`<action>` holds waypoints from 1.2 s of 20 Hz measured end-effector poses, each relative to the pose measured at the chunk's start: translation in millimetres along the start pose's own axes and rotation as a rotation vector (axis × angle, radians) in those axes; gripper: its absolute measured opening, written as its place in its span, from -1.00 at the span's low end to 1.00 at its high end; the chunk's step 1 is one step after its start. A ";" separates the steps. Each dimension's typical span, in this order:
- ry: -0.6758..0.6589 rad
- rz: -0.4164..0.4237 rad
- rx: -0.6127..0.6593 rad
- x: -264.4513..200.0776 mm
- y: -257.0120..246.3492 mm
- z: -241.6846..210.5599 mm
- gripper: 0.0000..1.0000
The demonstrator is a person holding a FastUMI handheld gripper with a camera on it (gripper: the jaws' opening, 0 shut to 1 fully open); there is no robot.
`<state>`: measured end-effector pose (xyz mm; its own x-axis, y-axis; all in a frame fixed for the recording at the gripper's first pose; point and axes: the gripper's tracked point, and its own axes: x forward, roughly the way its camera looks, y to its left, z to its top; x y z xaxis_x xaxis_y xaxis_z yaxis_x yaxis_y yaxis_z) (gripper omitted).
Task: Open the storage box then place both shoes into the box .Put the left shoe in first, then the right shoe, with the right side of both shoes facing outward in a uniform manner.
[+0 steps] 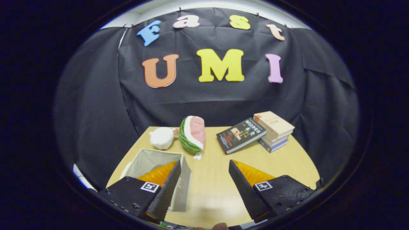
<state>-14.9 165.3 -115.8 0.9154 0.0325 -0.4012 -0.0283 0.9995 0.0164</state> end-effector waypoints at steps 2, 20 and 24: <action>-0.041 -0.013 -0.007 -14.3 -23.7 11.0 0.86; -0.231 -0.094 0.093 -59.9 -138.0 45.7 0.90; -0.234 -0.067 0.096 -58.7 -131.4 45.1 0.90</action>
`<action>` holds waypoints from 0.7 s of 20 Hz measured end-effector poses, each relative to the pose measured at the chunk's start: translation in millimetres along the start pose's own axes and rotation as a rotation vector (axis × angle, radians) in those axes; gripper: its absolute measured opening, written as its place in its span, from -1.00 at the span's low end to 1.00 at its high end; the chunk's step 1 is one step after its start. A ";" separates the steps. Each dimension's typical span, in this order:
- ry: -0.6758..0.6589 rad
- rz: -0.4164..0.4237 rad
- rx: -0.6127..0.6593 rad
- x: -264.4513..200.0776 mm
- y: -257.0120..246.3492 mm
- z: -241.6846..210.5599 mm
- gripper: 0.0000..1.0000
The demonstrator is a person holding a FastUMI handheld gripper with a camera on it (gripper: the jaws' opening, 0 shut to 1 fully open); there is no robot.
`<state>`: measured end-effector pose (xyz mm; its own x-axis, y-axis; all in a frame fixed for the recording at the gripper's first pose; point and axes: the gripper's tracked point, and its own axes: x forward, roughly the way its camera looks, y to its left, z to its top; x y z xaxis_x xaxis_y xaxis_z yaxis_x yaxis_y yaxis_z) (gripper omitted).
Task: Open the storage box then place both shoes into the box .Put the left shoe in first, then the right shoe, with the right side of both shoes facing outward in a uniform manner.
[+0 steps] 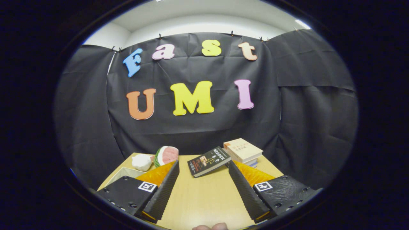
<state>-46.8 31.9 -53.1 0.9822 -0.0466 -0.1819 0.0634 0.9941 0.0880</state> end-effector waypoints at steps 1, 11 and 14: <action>0.001 0.005 0.004 -0.5 1.0 0.3 0.90; -0.030 0.024 -0.002 5.4 5.9 10.3 0.90; -0.025 0.034 -0.004 9.1 10.6 8.5 0.90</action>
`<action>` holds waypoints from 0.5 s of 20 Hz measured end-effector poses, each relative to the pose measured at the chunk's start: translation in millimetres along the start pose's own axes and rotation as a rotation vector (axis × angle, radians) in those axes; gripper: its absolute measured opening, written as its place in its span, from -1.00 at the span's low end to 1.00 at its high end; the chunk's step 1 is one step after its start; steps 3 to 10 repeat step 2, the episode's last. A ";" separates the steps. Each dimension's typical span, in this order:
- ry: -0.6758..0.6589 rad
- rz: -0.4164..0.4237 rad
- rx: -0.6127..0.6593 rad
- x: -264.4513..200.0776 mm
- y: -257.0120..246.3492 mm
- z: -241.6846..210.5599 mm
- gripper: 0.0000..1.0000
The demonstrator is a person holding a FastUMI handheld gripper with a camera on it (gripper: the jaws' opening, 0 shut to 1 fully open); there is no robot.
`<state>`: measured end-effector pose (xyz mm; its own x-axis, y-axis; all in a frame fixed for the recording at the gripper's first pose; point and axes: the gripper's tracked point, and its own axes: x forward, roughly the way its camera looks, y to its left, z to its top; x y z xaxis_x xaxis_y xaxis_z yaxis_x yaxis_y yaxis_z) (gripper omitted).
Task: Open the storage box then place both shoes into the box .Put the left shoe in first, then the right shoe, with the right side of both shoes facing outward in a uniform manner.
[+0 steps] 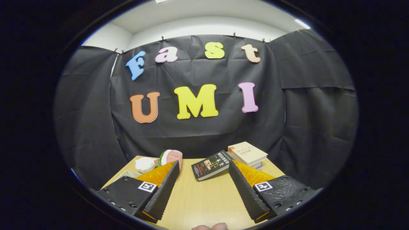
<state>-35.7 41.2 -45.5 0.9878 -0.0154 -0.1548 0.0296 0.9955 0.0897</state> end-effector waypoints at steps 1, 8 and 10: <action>0.001 0.005 0.001 0.2 2.0 -0.2 0.90; -0.002 0.006 -0.001 0.8 3.7 -0.3 0.90; -0.002 0.006 -0.001 0.8 3.7 -0.3 0.90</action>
